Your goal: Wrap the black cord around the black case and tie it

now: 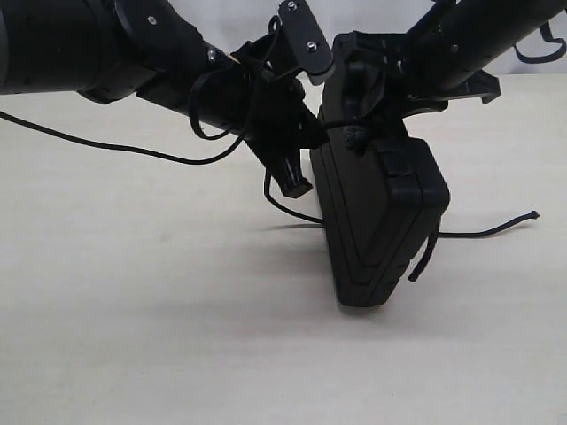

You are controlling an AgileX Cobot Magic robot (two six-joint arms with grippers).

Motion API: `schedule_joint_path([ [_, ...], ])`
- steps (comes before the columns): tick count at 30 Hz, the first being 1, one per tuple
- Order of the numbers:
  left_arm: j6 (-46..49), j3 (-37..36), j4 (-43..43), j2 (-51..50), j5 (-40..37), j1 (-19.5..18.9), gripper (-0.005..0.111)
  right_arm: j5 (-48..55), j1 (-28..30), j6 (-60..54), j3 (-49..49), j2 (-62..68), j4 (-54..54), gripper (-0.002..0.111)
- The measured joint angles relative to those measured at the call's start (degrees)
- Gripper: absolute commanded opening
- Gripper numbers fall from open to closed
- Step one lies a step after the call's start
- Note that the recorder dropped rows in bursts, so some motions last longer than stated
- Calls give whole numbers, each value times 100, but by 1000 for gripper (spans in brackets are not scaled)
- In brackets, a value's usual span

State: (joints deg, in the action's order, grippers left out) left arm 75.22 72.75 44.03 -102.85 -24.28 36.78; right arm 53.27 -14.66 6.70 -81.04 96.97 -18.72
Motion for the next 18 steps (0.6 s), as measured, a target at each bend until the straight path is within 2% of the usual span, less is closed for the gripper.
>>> schedule_joint_path([
  [5,89,0,113,-19,-25,70,0,-21,0,-11,19,0,-19,4],
  [12,464,0,125,-32,-23,446,0,-21,0,-11,19,0,-28,4],
  [18,442,0,137,-32,215,450,0,-21,0,-23,19,0,-28,4],
])
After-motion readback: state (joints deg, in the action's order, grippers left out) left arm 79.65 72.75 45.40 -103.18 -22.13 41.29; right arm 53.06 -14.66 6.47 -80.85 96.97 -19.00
